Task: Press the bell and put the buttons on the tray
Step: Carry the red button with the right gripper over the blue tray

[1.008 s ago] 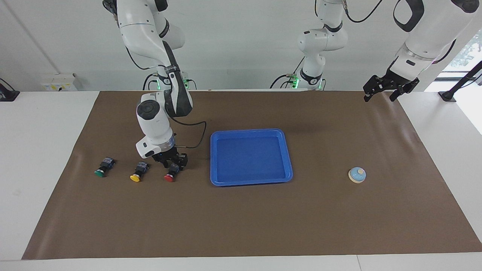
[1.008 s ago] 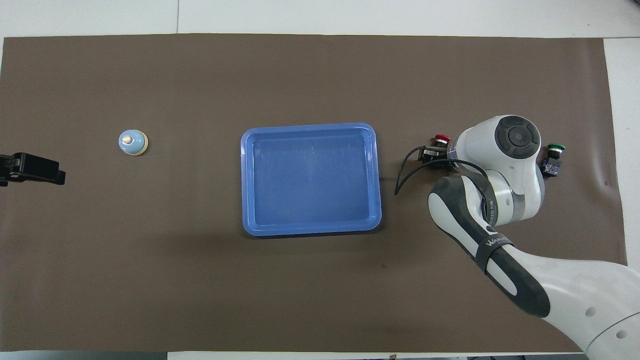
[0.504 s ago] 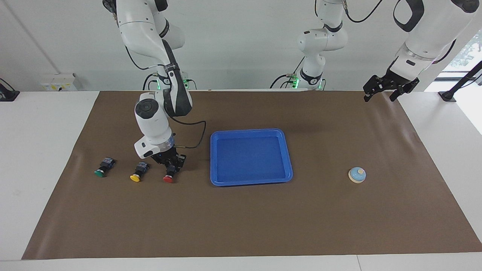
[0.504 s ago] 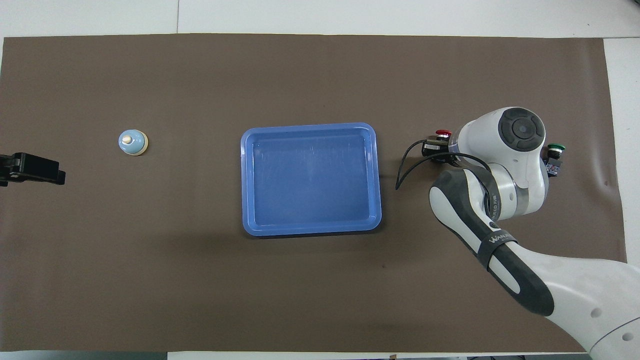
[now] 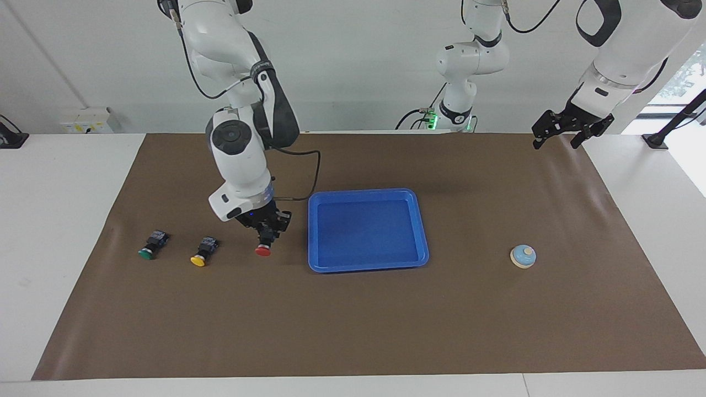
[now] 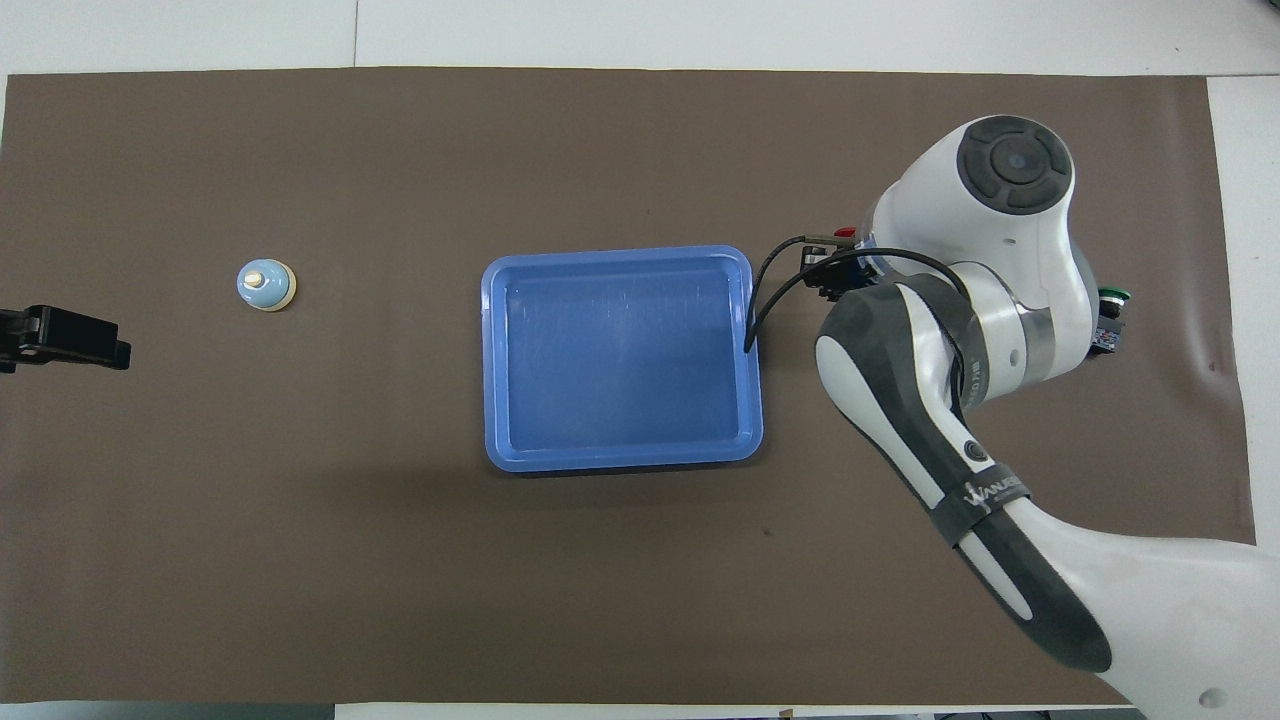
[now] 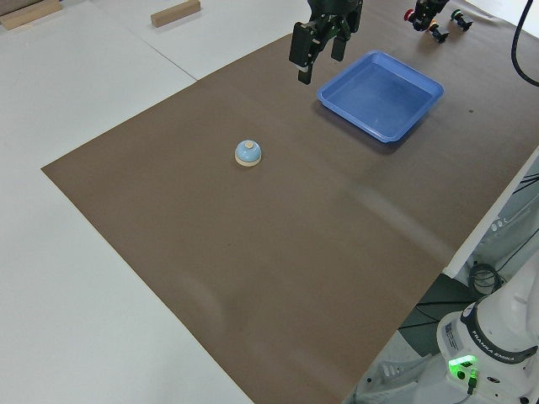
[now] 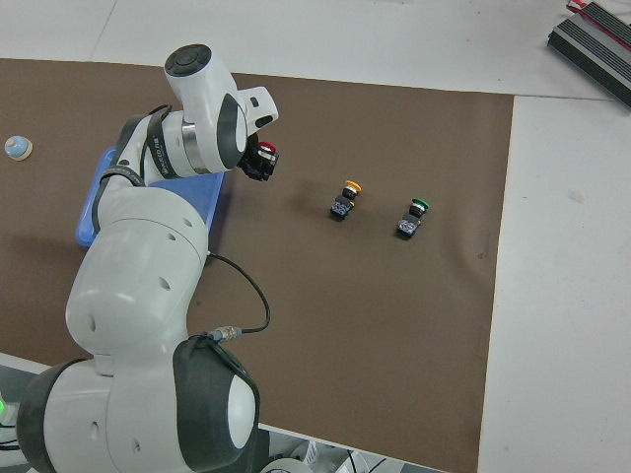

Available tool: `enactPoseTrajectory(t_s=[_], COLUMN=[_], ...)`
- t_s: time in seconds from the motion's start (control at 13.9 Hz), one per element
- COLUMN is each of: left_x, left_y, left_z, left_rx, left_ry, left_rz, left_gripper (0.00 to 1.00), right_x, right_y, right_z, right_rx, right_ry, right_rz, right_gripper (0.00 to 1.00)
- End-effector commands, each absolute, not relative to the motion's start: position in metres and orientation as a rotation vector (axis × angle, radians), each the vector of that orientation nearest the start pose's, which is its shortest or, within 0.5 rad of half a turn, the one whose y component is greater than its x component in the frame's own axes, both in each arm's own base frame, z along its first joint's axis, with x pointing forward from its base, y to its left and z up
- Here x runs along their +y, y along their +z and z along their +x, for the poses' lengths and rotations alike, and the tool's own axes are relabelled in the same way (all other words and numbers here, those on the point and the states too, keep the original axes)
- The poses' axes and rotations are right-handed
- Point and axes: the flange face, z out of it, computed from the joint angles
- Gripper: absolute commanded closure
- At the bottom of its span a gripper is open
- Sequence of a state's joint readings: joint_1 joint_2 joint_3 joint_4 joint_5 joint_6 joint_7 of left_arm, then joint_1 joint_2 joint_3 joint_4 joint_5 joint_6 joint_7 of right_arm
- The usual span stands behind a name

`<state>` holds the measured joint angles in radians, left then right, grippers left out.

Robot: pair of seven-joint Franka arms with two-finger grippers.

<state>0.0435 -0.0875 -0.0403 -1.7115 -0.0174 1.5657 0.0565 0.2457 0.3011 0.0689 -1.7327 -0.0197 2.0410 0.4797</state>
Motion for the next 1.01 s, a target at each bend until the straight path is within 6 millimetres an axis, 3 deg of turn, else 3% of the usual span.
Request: enactPoseTrajectory(t_s=[0.0,0.07,0.22,0.36,0.79,0.94], left_x=[0.0,0.0,0.0,0.0,0.0,0.0], left_y=[0.606,0.606,0.606,0.606,0.606,0.606], left_z=[0.519,0.519,0.519,0.519,0.519,0.519], left_rx=[0.081,0.081,0.081,0.081,0.081,0.081], left_ry=[0.099,0.096,0.099,0.099,0.096,0.096], left_rz=[-3.16,-3.16,-3.16,-3.16,-3.16,-3.16], left_gripper=[0.0,0.0,0.0,0.0,0.0,0.0], right_x=[0.243,0.265,0.28,0.307,0.315,0.317], right_y=[0.407,0.402,0.387,0.354,0.309,0.304], right_z=[0.599,0.591,0.581,0.559,0.551,0.546], right_rx=[0.212,0.208,0.217,0.167,0.143,0.133], right_ry=[0.004,0.013,0.01,0.004,-0.017,-0.007], right_rz=[-3.118,-3.12,-3.118,-3.099,-3.091,-3.096], right_gripper=[1.0,1.0,1.0,1.0,1.0,1.0])
